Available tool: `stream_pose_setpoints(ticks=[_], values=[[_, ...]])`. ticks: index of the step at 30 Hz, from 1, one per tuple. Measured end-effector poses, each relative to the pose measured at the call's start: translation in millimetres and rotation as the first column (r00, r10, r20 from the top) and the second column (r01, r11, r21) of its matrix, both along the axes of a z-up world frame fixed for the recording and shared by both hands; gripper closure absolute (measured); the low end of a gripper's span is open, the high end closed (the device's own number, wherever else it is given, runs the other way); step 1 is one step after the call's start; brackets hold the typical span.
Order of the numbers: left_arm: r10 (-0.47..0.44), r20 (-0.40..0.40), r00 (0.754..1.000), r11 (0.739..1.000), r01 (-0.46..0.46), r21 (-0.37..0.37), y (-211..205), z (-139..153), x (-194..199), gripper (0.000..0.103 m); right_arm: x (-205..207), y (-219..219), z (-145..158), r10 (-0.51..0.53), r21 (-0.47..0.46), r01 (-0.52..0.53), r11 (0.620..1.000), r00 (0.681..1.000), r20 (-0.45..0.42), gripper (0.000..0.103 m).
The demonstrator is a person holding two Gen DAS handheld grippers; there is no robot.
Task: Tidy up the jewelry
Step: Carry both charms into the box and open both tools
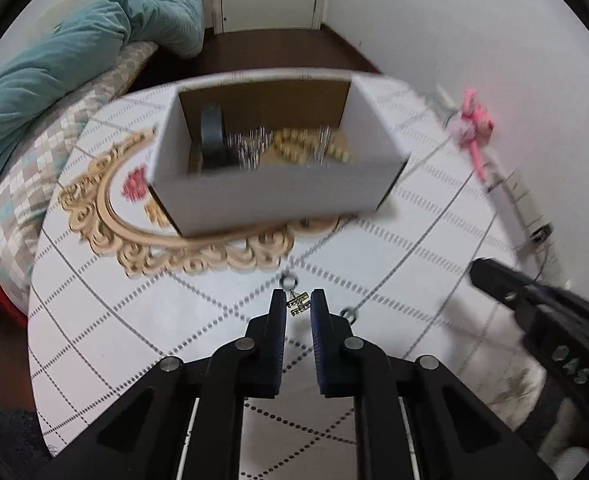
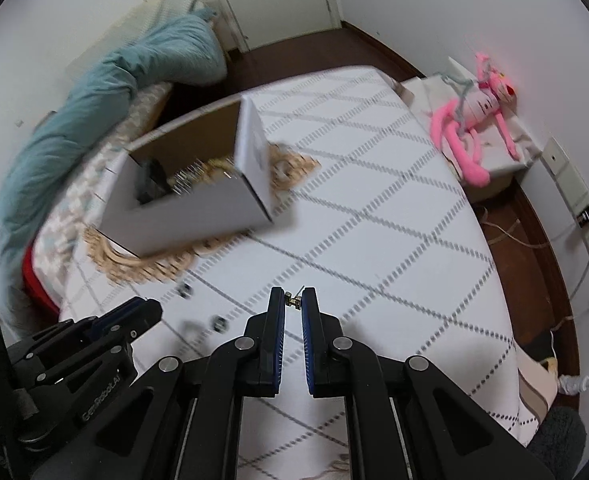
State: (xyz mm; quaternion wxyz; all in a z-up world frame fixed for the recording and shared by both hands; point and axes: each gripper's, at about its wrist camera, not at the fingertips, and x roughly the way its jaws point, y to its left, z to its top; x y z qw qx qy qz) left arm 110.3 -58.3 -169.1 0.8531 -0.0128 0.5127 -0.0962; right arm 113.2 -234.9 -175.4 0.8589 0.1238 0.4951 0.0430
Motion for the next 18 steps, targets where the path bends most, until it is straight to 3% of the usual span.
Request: stream_pose_setpoints(ticks=[4, 7, 11, 18], values=[[0.030, -0.003, 1.000, 0.994, -0.030, -0.106, 21, 35, 24, 0.094, 23, 12, 25, 0.036, 0.051, -0.038, 0.998, 0.999, 0.041, 0.094], [0.042, -0.020, 0.999, 0.989, -0.044, -0.140, 33, 47, 50, 0.094, 50, 22, 38, 0.065, 0.084, -0.070, 0.994, 0.996, 0.054, 0.094], [0.047, -0.074, 0.996, 0.986, -0.058, -0.155, 42, 41, 84, 0.093, 90, 34, 38, 0.098, 0.106, -0.100, 0.989, 0.995, 0.026, 0.094], [0.078, -0.184, 0.980, 0.975, -0.114, -0.192, 52, 32, 126, 0.088, 138, 47, 15, 0.160, 0.129, -0.146, 0.981, 0.982, -0.103, 0.091]])
